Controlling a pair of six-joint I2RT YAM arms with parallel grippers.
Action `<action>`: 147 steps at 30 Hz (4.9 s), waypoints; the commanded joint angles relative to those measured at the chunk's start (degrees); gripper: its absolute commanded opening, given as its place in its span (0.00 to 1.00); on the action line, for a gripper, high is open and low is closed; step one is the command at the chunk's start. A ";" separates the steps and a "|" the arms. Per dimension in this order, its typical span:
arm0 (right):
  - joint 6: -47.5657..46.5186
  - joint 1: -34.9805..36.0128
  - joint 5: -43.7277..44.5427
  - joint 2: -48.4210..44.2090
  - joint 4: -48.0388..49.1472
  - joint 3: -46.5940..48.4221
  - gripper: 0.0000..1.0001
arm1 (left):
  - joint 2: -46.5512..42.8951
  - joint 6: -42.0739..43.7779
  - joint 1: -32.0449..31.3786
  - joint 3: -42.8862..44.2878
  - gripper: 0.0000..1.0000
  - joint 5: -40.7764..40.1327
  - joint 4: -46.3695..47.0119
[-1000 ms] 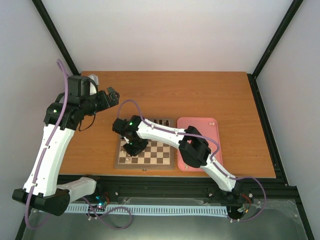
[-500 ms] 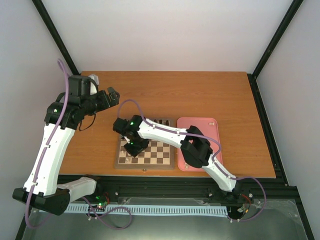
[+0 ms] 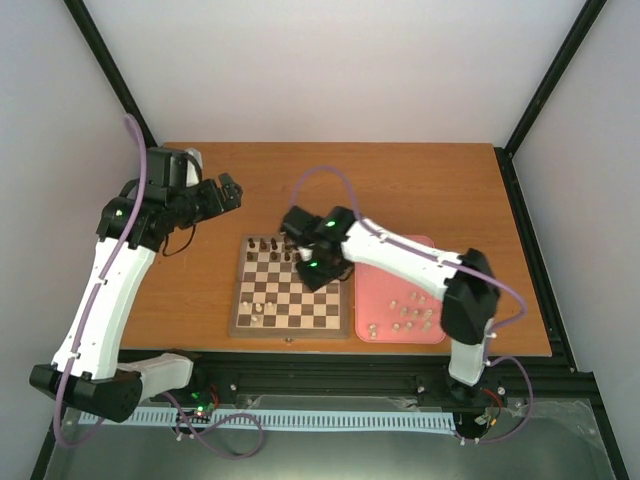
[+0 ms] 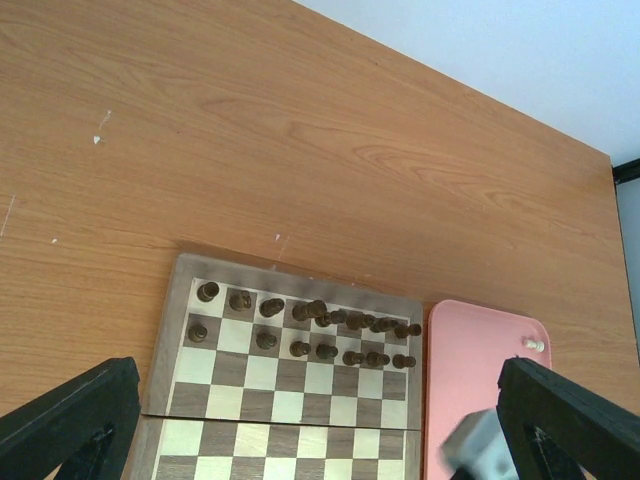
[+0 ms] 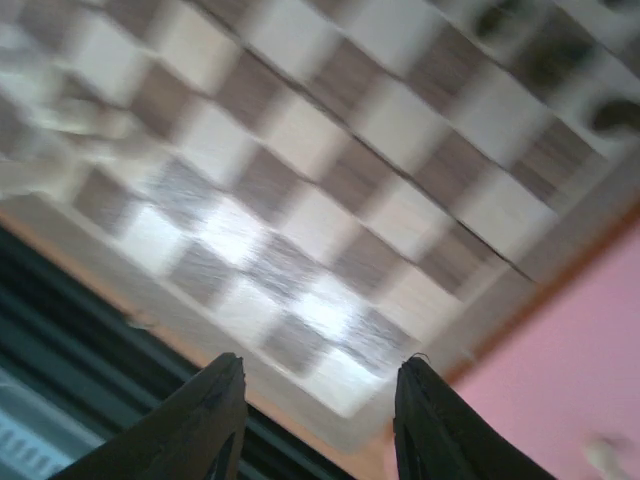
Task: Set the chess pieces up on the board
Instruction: Place the chess piece on the chessboard, then pick up the chess piece from the storage box, then place the chess piece on the chessboard.
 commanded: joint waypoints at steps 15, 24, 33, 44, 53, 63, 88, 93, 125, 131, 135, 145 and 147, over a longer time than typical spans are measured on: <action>1.40 -24.60 2.95 -14.01 8.75 -37.69 0.42 | 4.01 0.33 0.38 1.42 1.00 1.94 2.61; 1.24 -26.28 2.10 -14.33 10.27 -40.80 0.39 | 4.65 0.56 0.39 0.80 1.00 2.15 2.78; 2.08 -26.28 1.21 -14.83 10.93 -43.45 0.29 | 4.41 0.70 0.36 0.24 1.00 2.02 2.52; 2.99 -26.28 0.76 -15.84 10.64 -43.01 0.21 | 3.69 0.70 0.40 -0.36 1.00 2.08 2.46; 2.61 -26.28 -0.43 -15.51 10.56 -42.41 0.07 | 2.66 0.61 0.37 -1.29 1.00 2.01 2.35; 3.55 -20.37 6.10 -14.55 0.96 -26.65 0.03 | 2.08 0.69 0.44 -1.25 1.00 1.96 2.31; 1.71 3.15 -3.31 16.05 -0.57 11.80 0.04 | -1.30 1.35 0.44 -1.77 1.00 -0.66 1.10; 1.36 3.75 -4.66 17.31 -0.66 11.82 0.04 | -1.66 1.40 0.40 -1.89 1.00 -1.07 0.91; 1.25 5.18 -4.94 19.19 -0.34 9.01 0.06 | -2.12 1.93 0.40 -3.53 1.00 -1.60 0.65; 0.94 5.22 -4.76 19.35 -0.40 9.16 0.11 | -1.76 1.92 0.38 -3.27 1.00 -1.38 0.94; 0.72 5.25 -4.57 19.19 -0.25 9.27 0.18 | -1.57 1.93 0.40 -3.24 1.00 -1.38 0.87; -0.36 5.20 -4.04 17.22 -0.24 9.27 0.29 | -1.50 1.71 0.38 -2.97 1.00 -1.59 0.91; -0.58 5.21 -3.90 16.34 -0.27 9.22 0.30 | -1.41 1.66 0.44 -2.81 1.00 -1.46 0.93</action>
